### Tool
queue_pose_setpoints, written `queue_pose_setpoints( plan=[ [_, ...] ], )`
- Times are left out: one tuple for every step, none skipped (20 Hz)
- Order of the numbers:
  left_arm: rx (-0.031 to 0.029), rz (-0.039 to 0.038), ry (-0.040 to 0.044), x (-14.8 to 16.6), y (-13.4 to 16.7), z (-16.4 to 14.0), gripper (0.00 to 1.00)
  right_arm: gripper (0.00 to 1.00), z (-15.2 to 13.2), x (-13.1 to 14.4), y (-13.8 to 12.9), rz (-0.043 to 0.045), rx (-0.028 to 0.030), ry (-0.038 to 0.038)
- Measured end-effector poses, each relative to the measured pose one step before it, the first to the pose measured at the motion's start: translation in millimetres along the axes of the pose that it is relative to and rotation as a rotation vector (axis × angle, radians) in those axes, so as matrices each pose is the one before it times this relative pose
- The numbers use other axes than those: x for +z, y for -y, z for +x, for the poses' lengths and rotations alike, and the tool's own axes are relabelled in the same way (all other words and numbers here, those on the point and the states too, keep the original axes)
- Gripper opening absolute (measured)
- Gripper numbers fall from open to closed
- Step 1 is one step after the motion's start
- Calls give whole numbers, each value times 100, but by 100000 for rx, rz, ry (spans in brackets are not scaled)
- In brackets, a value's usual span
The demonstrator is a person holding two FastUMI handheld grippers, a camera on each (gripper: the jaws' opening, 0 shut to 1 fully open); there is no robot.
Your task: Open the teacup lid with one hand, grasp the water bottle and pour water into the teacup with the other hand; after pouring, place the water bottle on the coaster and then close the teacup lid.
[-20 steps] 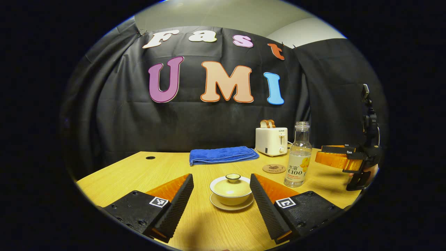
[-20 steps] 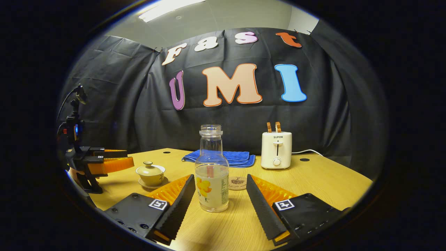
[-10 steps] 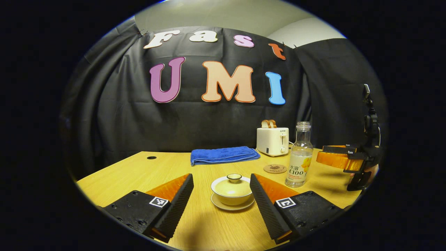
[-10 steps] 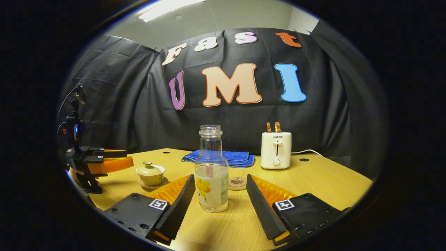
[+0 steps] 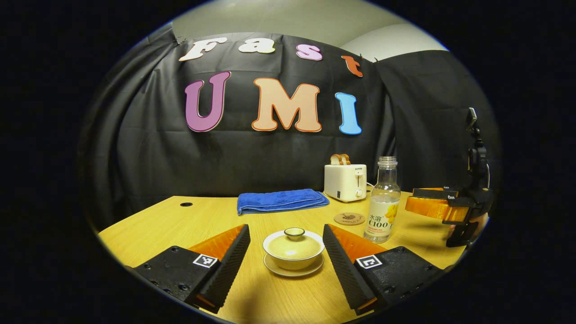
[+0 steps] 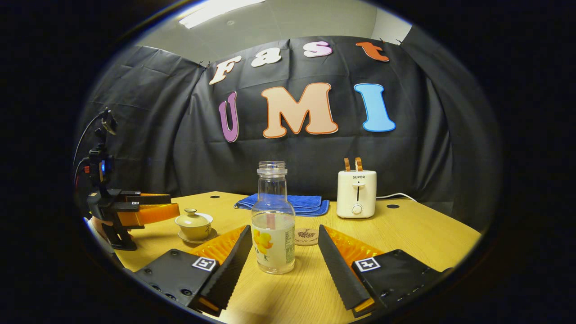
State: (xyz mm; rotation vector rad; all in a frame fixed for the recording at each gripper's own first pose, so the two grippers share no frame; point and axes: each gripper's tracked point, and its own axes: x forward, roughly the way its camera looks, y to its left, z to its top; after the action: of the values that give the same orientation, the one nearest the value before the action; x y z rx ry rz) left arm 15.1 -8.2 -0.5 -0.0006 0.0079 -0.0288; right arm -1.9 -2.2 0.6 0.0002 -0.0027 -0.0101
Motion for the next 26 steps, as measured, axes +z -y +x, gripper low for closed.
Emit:
queue_pose_setpoints(
  plan=[
    [-100,7,152,-29,-6,314,95,95,-40,-9,-39,7,173,9],
    [-143,11,-238,-4,70,291,95,95,-30,20,23,29,63,-20],
    [-183,31,-20,-109,-6,308,95,95,-69,12,-51,3,5,34],
    [-184,-10,-15,4,27,374,95,95,28,19,30,29,-10,-44],
    [-149,13,-536,-114,-34,511,95,95,48,-39,-26,-11,-17,17],
    [-62,-191,-171,-19,13,364,95,95,-1,34,-4,6,-18,-31],
    [-328,237,-22,-43,116,405,94,95,-33,-9,-21,-1,-4,19],
    [-822,-39,-721,-70,160,443,92,95,2,37,12,-6,-12,-29],
    [-313,-86,-561,-159,111,445,89,95,-17,-55,-30,-3,-16,-22],
    [-278,-2,-466,6,88,514,88,95,32,40,3,10,6,21],
    [-371,-102,-720,-119,141,452,83,95,18,-23,32,-7,3,-30],
    [-291,-14,-998,-158,121,286,80,95,9,6,0,4,-13,22],
    [-355,180,-1210,-275,139,237,75,95,-60,-24,-12,-4,2,-12],
    [-158,166,-783,-121,21,129,73,95,22,41,15,-2,9,-18],
    [-108,-167,-313,69,-13,64,67,95,3,-2,-20,7,-15,1],
    [-39,-218,234,35,-40,-18,64,95,42,27,-5,-19,10,-7],
    [-160,-174,396,28,21,-47,59,95,-32,-26,12,14,-14,-12],
    [-71,-22,76,14,56,10,57,95,-31,55,-23,-8,10,17],
    [160,49,-60,-75,-94,44,51,95,-29,-35,-9,12,-15,-26],
    [172,-142,-343,-61,-29,62,46,92,13,36,23,-13,19,13],
    [-60,-147,-604,-35,16,4,40,92,-48,19,-25,21,-14,-39],
    [-150,-122,-933,-160,55,90,40,95,17,50,-29,-13,-4,-1],
    [69,-160,-949,-248,-63,101,40,95,-13,-26,1,23,-21,-33],
    [181,-155,-782,-94,-48,-32,40,92,-22,37,18,-6,-9,0],
    [-159,-130,491,161,-9,-49,30,95,-30,-11,-33,2,1,-5],
    [-213,37,27,24,126,104,30,92,14,-12,35,14,-21,-32]
  ],
)
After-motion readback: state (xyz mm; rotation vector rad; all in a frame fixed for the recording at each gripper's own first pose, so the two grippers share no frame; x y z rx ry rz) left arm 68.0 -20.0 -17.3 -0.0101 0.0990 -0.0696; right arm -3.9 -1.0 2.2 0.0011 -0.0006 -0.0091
